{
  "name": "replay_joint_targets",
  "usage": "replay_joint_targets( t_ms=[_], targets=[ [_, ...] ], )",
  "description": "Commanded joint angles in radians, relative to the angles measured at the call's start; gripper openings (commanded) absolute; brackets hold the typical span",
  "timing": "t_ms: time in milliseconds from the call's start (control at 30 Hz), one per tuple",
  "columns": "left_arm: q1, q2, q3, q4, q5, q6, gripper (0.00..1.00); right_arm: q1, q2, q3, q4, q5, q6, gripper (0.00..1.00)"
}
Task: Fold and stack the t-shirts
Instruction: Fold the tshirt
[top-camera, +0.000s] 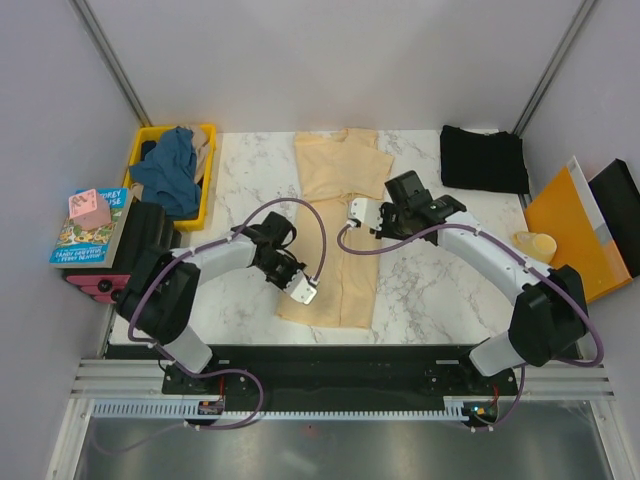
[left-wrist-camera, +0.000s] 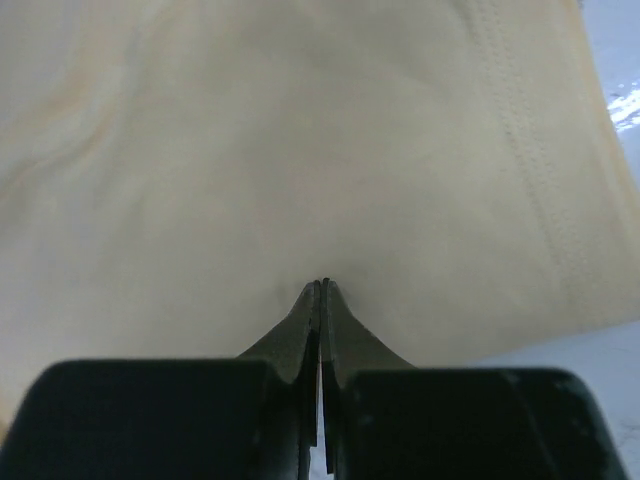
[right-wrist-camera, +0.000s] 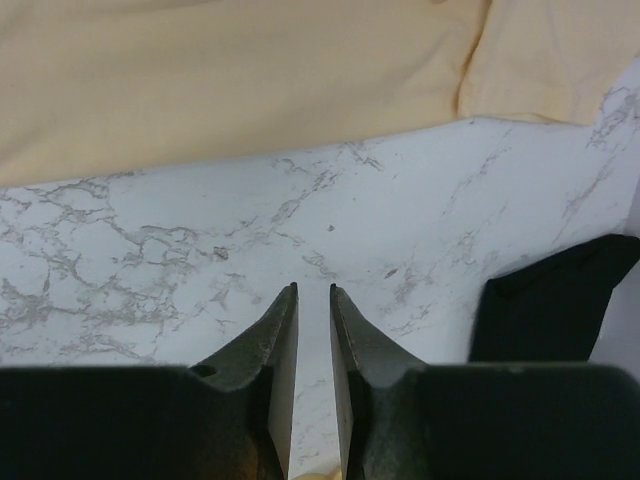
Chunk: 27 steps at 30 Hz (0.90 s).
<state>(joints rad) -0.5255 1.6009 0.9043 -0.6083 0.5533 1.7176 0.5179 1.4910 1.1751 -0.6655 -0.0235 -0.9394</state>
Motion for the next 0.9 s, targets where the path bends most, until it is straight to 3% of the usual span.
replay_joint_targets(
  t_ms=[0,600,700,867],
  targets=[
    [-0.011,0.056,-0.018,-0.051,-0.058,0.076,0.02,-0.002,-0.051,0.078,0.014,0.008,0.004,0.26],
    [-0.180,0.028,0.107,-0.252,0.146,-0.013,0.02,-0.002,-0.101,0.031,-0.032,-0.035,-0.055,0.28],
    [-0.166,0.054,0.157,-0.223,0.070,-0.122,0.02,-0.002,-0.103,0.028,-0.032,-0.038,-0.053,0.28],
    [-0.064,0.019,0.229,-0.138,0.065,-0.239,0.02,-0.002,-0.103,0.008,-0.019,-0.049,-0.039,0.28]
  ],
)
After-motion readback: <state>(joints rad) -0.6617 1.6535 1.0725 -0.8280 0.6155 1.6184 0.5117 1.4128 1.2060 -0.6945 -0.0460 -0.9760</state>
